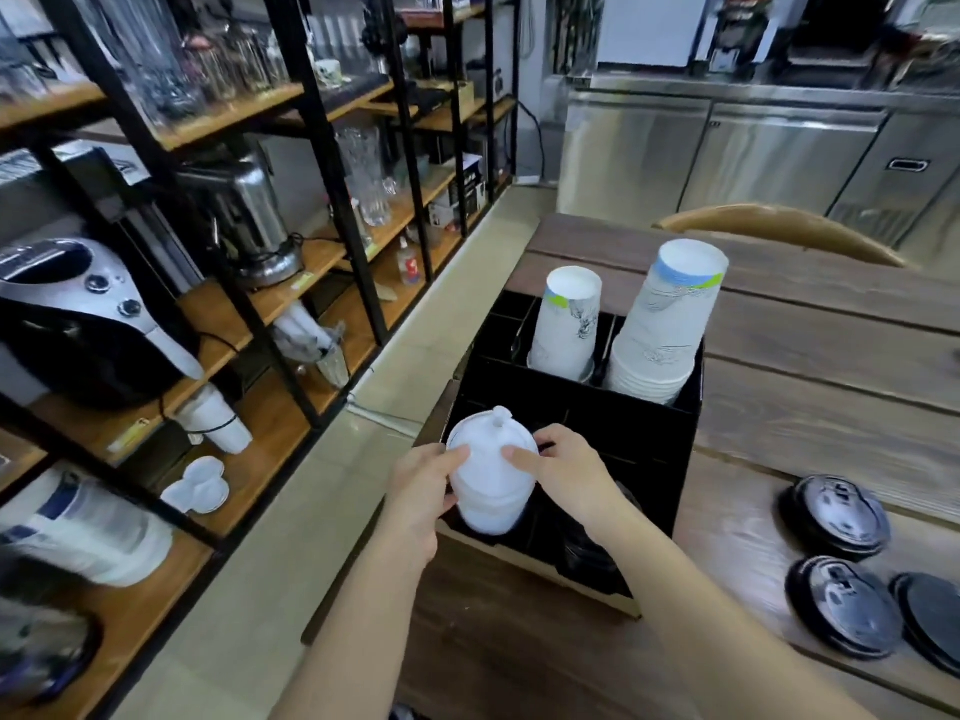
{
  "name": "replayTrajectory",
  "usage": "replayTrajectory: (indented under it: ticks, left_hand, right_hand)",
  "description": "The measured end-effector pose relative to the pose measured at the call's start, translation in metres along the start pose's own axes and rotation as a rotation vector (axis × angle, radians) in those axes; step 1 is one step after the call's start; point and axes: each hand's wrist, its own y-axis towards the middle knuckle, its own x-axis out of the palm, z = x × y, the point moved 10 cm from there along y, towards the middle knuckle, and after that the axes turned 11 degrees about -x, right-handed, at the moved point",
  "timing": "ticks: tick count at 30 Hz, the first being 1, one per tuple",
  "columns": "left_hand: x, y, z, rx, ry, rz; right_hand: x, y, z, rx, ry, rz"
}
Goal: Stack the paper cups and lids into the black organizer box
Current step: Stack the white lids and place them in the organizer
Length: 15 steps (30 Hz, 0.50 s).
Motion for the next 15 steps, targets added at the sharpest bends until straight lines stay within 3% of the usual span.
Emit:
replayTrajectory:
  ticks: [6,15]
  left_hand:
    - [-0.001,0.018,-0.004,0.039,0.155,0.039]
    - [0.008,0.013,0.011,0.261,0.451,0.070]
  right_hand:
    - [0.008,0.005,0.007,0.038,-0.237,-0.070]
    - [0.011,0.010,0.006,0.035,-0.465,-0.128]
